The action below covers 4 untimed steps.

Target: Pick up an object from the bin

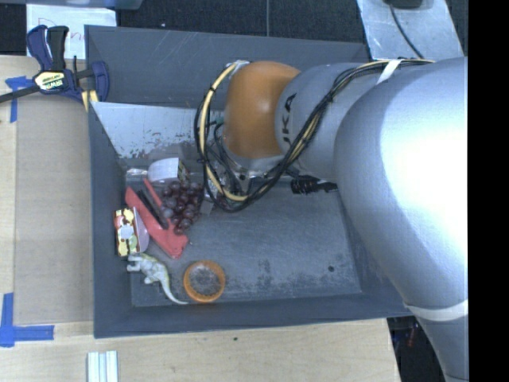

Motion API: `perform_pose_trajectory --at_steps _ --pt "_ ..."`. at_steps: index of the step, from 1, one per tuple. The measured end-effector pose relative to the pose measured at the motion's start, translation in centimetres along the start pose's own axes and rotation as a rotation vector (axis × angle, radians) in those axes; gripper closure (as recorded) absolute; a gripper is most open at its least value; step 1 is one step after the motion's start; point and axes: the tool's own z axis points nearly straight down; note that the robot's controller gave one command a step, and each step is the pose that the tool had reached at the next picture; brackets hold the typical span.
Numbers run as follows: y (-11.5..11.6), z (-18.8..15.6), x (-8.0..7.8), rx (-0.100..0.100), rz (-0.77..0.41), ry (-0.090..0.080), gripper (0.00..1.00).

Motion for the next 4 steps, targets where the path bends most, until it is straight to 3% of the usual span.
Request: perform_pose_trajectory --at_steps 1,2,4 --pt "0.0 0.0 0.0 0.0 0.0 0.0 1.0" --pt "-0.2 -2.1 0.3 0.004 0.0 0.008 1.0" --pt "0.1 -7.3 0.0 -0.003 -0.002 0.0 1.0"
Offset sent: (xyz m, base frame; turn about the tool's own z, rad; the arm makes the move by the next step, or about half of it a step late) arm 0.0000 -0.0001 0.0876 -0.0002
